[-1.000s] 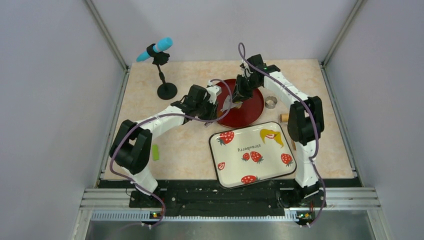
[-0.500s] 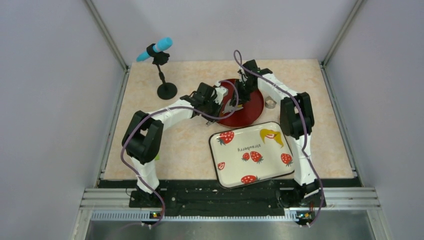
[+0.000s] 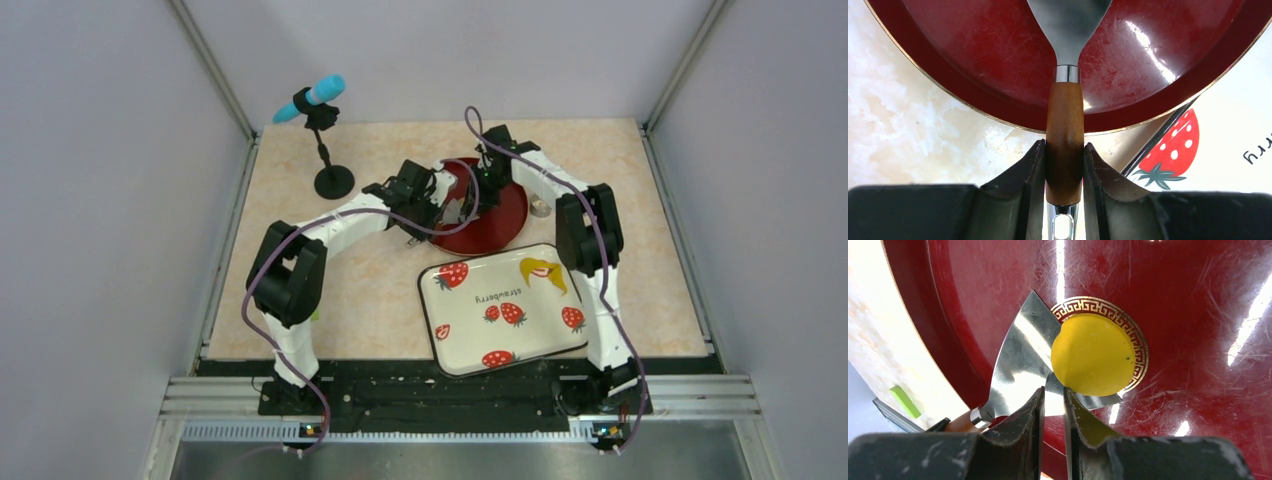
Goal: Roll out the dumpling wrappers from the dough
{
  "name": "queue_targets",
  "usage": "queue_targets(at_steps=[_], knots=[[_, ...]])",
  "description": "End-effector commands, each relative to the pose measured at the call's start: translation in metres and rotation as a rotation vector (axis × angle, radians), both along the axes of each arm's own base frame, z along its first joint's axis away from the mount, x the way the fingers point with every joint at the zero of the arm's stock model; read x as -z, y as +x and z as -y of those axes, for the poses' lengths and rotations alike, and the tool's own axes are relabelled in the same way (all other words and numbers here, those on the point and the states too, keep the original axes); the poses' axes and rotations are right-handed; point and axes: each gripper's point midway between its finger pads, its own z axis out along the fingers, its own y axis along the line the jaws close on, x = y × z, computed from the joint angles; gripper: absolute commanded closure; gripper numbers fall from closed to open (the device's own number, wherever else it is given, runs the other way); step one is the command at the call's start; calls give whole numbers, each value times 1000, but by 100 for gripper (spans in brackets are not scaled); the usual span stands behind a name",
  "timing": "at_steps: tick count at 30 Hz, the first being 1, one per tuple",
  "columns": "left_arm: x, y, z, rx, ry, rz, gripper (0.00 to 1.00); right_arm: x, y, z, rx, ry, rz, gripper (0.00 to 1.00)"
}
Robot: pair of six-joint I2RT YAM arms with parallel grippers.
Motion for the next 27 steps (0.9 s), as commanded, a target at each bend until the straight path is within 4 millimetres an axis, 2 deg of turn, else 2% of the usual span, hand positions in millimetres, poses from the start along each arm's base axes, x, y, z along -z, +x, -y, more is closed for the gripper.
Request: queue_targets(at_steps=[1, 8, 10, 19, 27], knots=[[-28, 20, 11, 11, 2, 89, 100, 1, 8, -11, -15, -14, 42, 81], [-39, 19, 16, 68, 103, 107, 100, 10, 10, -10, -10, -29, 36, 81], [-43, 21, 10, 52, 140, 116, 100, 11, 10, -9, -6, -34, 35, 80], [-84, 22, 1, 6, 137, 177, 100, 16, 9, -7, 1, -45, 23, 80], [-110, 11, -23, -82, 161, 204, 100, 1, 7, -16, -17, -1, 34, 77]])
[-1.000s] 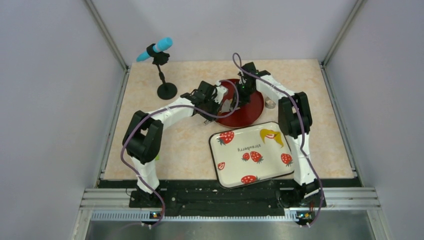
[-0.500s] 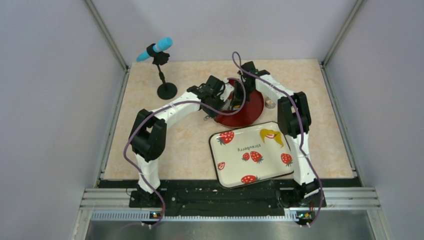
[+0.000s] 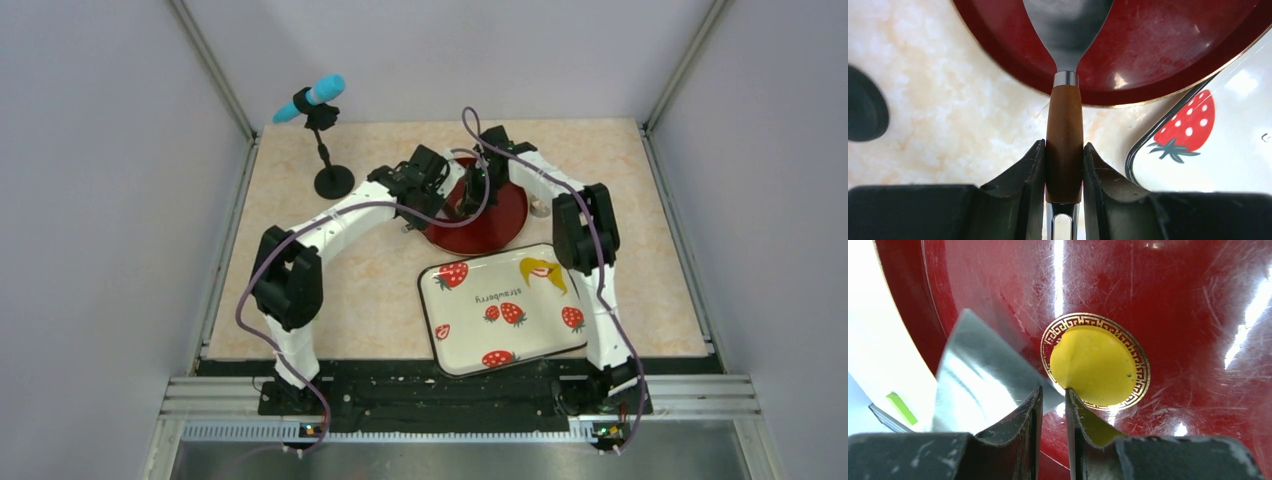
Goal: Roll out the dumpling wrappers from the dough
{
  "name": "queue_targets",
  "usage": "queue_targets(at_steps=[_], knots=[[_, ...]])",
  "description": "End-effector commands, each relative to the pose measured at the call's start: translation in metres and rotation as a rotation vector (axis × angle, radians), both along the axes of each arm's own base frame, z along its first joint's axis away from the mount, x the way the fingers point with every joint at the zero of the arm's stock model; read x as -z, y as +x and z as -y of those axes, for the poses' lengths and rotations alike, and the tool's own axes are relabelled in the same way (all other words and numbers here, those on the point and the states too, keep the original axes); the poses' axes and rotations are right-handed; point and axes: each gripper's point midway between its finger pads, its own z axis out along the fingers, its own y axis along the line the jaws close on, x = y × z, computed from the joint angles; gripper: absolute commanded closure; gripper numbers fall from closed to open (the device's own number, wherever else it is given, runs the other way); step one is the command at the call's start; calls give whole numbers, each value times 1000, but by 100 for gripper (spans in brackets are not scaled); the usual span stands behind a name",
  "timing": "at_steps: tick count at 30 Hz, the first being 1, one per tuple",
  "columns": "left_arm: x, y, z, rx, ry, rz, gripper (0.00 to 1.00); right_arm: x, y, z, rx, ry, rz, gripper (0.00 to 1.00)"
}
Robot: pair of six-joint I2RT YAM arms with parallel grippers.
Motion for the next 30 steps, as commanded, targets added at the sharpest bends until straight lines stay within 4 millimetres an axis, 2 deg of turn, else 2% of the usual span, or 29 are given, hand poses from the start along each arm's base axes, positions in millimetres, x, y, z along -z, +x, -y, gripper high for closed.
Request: queue_targets(at_steps=[1, 5, 8, 13, 17, 21, 22, 23, 25, 30], knots=[[-69, 5, -16, -76, -45, 151, 100, -6, -1, -13, -22, 10, 15, 76], [-77, -9, -25, -97, -71, 159, 100, -22, -4, -20, -46, 57, 24, 72], [-84, -19, -29, -120, -128, 174, 100, -39, -10, -23, -60, 89, 40, 63], [-101, -37, -34, -174, -295, 208, 100, -79, -21, -16, -40, 104, 100, 45], [-116, -55, -41, -211, -431, 246, 100, -107, -35, -1, -22, 78, 161, 32], [-125, -70, -51, -272, -568, 289, 100, -122, -57, 21, 1, 35, 201, 17], [-128, -75, -52, -283, -604, 301, 100, -132, -64, 27, 5, 29, 227, 14], [-128, -79, -54, -296, -637, 306, 100, -129, -69, 32, 12, 13, 226, 11], [-131, -87, -58, -328, -704, 323, 100, -142, -84, 46, 27, 7, 255, 7], [-137, -105, -70, -416, -883, 363, 100, -156, -121, 79, 74, -3, 308, 1]])
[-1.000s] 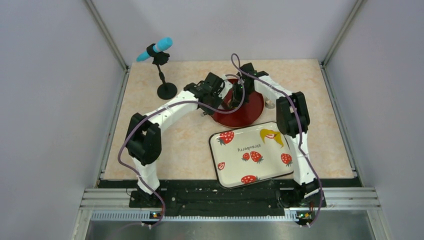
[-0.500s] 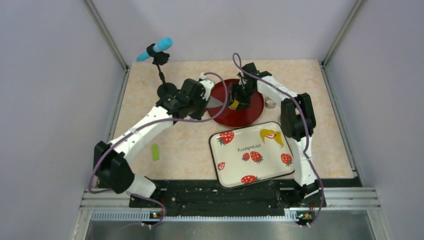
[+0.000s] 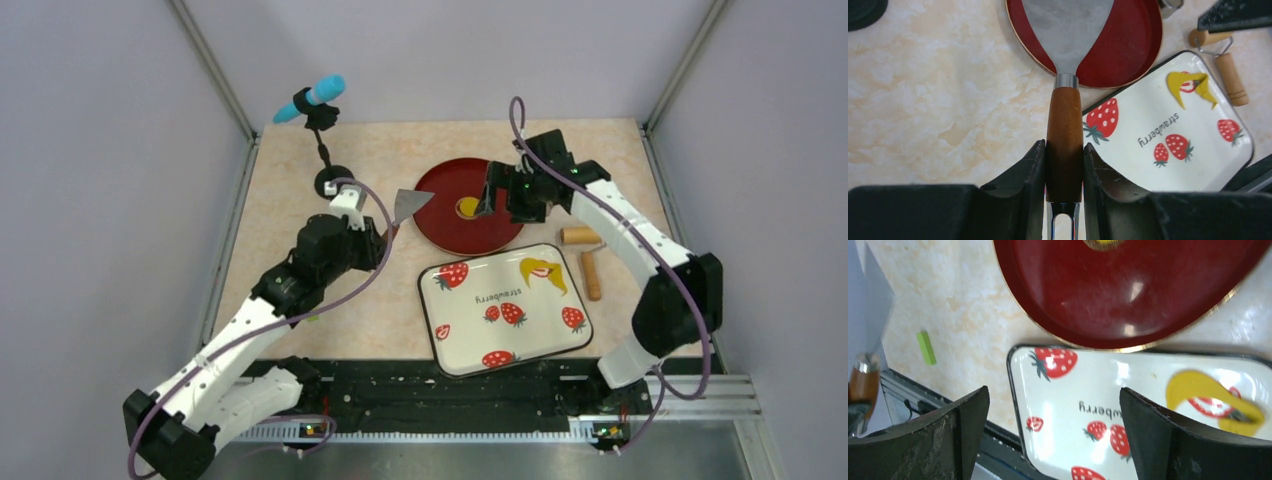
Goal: Roll out the dumpling wrappers from the dough
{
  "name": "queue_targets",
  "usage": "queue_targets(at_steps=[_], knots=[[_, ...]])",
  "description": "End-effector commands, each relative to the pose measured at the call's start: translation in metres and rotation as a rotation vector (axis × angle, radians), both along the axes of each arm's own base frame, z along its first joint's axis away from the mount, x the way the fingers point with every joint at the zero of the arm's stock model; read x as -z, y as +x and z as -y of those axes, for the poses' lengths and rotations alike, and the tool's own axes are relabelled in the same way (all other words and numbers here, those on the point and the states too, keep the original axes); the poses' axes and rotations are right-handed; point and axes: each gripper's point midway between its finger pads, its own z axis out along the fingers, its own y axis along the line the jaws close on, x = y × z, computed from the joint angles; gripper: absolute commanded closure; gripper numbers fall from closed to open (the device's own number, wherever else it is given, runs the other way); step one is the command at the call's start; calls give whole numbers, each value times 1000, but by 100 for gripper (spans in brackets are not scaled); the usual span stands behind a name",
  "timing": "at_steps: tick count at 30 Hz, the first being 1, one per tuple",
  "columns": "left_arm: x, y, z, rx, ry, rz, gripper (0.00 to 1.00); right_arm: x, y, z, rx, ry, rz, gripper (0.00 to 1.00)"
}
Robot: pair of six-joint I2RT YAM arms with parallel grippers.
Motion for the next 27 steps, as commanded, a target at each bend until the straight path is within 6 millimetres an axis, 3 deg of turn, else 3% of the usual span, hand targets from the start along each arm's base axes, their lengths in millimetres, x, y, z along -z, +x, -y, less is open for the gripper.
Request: queue_targets(at_steps=[1, 7, 12, 18, 27], knots=[[-40, -1, 1, -91, -281, 130, 100, -19, -26, 28, 41, -18, 94, 1], [-15, -14, -34, -270, -353, 127, 100, -11, -68, 59, 67, -54, 99, 1], [4, -20, -52, -350, -335, 116, 100, -1, -85, 73, 95, -65, 81, 1], [28, -19, -55, -386, -276, 42, 100, 12, -90, 75, 111, -69, 50, 1], [55, 0, -44, -395, -175, -60, 100, 22, -87, 76, 109, -92, 25, 1]])
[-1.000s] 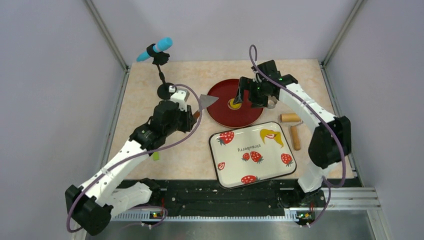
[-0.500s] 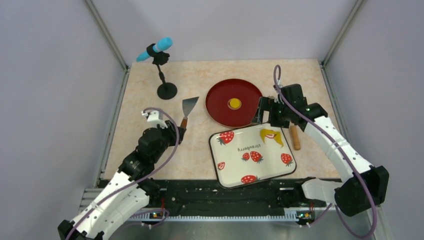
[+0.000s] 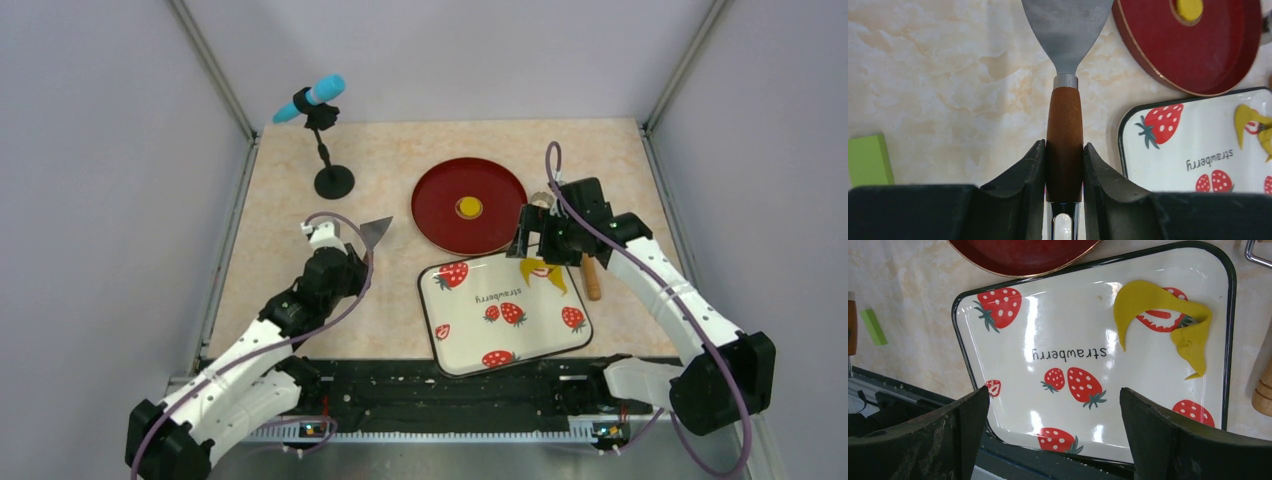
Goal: Roll out the dumpling wrappers from the dough
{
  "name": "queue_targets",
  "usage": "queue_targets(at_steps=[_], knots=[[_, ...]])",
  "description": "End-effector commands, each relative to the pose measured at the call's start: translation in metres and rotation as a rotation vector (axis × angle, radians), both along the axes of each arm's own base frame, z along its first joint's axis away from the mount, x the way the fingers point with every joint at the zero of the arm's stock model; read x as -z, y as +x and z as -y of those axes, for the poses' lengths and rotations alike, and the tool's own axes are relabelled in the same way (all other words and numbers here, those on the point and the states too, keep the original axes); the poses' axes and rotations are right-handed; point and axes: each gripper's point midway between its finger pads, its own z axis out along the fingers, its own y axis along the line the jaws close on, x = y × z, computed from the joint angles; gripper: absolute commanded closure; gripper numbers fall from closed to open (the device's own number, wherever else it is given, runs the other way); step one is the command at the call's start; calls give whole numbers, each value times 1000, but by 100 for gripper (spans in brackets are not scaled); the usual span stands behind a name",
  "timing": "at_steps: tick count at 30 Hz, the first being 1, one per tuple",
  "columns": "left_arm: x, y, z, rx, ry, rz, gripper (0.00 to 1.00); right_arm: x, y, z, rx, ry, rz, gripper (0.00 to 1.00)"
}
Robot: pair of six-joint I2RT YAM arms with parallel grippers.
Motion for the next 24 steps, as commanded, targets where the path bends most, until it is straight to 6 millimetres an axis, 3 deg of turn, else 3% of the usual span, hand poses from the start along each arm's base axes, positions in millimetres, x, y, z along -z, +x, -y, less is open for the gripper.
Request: queue_targets(at_steps=[1, 10, 12, 18, 21, 24], knots=[[-20, 23, 8, -21, -13, 41, 100, 1, 8, 3, 14, -15, 12, 1], [11, 42, 6, -63, 37, -33, 100, 8, 9, 5, 16, -33, -1, 1], [18, 44, 3, -78, 45, -58, 95, 8, 10, 5, 15, -35, -1, 1], [36, 45, -3, -96, 56, -146, 72, 11, 10, 6, 14, -46, -6, 1], [37, 45, -7, -113, 44, -164, 41, 12, 11, 7, 14, -49, -8, 1], [33, 46, -8, -102, 27, -154, 24, 12, 13, 7, 11, -53, -7, 1]])
